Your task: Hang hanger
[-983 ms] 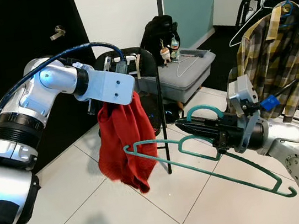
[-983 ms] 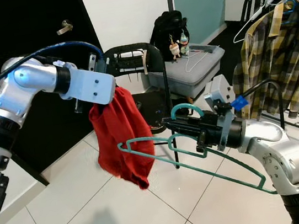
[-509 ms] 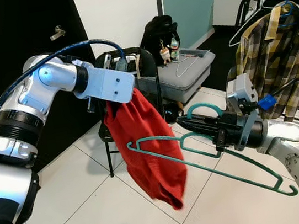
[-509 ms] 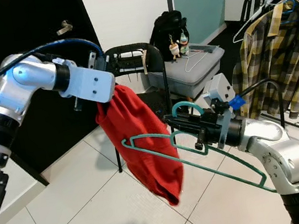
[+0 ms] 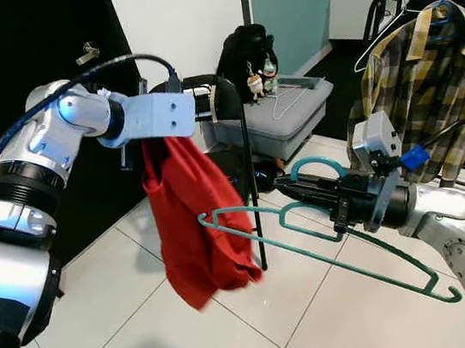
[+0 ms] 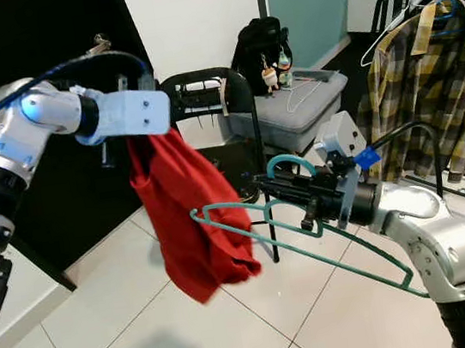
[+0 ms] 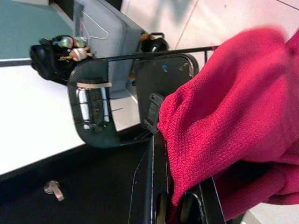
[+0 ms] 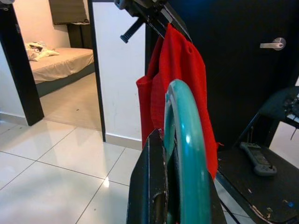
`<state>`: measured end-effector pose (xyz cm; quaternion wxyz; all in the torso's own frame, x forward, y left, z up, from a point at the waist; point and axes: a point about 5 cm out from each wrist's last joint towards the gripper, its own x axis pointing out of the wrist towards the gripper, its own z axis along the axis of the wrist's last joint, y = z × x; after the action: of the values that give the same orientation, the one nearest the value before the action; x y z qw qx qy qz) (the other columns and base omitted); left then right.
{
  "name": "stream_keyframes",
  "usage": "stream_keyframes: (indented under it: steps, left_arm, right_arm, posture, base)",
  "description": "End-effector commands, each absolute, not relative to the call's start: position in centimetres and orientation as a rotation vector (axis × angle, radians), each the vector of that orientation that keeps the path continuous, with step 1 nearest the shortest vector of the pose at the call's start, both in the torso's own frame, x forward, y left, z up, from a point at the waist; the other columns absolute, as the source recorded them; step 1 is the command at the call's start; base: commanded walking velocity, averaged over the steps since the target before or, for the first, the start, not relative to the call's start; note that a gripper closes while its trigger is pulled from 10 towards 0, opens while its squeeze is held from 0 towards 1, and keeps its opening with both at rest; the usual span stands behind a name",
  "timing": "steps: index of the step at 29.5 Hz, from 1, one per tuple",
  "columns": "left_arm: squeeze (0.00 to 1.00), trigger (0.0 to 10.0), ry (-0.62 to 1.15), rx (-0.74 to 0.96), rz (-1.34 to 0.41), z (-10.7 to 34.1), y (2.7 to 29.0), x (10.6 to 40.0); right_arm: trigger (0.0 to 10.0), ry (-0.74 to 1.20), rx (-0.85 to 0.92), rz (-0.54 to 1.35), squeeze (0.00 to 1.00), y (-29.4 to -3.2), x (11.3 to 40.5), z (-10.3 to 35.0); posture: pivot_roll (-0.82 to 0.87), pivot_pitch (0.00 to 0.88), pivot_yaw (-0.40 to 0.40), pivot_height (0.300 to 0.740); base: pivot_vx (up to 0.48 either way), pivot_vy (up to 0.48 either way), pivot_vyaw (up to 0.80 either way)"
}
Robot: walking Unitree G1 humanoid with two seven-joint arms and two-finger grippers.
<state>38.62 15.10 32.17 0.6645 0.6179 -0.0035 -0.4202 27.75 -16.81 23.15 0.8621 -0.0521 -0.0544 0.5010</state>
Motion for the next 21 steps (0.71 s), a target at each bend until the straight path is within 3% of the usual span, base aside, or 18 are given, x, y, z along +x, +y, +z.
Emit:
stream_keyframes:
  steps: [1, 6, 15, 17, 18, 20, 21]
  left_arm:
    - [0.0, 10.0, 0.018, 1.413, -0.929, 32.6, 15.8, 38.6]
    - [0.0, 10.0, -0.017, 1.29, -1.056, 32.8, 14.4, 37.8]
    - [0.0, 10.0, -0.041, 1.142, -1.053, 33.8, 13.5, 37.9]
    - [0.0, 10.0, -0.024, 1.087, -1.045, 34.0, 13.4, 38.0]
    - [0.0, 10.0, -0.017, 0.975, -1.024, 34.3, 13.2, 38.4]
    - [0.0, 10.0, -0.017, 0.975, -1.024, 34.3, 13.2, 38.4]
    - [0.0, 10.0, -0.003, 0.865, -1.013, 34.5, 13.1, 38.6]
  right_arm:
    - [10.0, -0.134, -0.131, 1.062, 0.0, -16.4, 27.6, 23.6]
    - [10.0, -0.142, -0.13, 1.043, 0.0, -16.5, 27.7, 23.6]
    - [10.0, -0.139, -0.131, 1.042, 0.0, -16.4, 27.8, 23.5]
    - [10.0, -0.136, -0.131, 1.051, 0.0, -16.3, 27.7, 23.5]
    - [10.0, -0.135, -0.131, 1.059, 0.0, -16.2, 27.6, 23.5]
    - [10.0, -0.135, -0.131, 1.059, 0.0, -16.2, 27.6, 23.5]
    - [10.0, -0.135, -0.131, 1.064, 0.0, -16.2, 27.6, 23.5]
  posture:
    - [-0.1, 0.0, 0.112, 0.74]
    - [-0.09, 0.0, 0.113, 0.74]
    - [-0.09, 0.0, 0.11, 0.74]
    - [-0.09, 0.0, 0.11, 0.74]
    - [-0.09, 0.0, 0.111, 0.74]
    - [-0.09, 0.0, 0.111, 0.74]
    - [-0.09, 0.0, 0.111, 0.74]
  base:
    - [0.0, 0.0, 0.0]
    - [0.0, 0.0, 0.0]
    - [0.0, 0.0, 0.0]
    - [0.0, 0.0, 0.0]
    - [0.0, 0.0, 0.0]
    - [0.0, 0.0, 0.0]
    - [0.0, 0.0, 0.0]
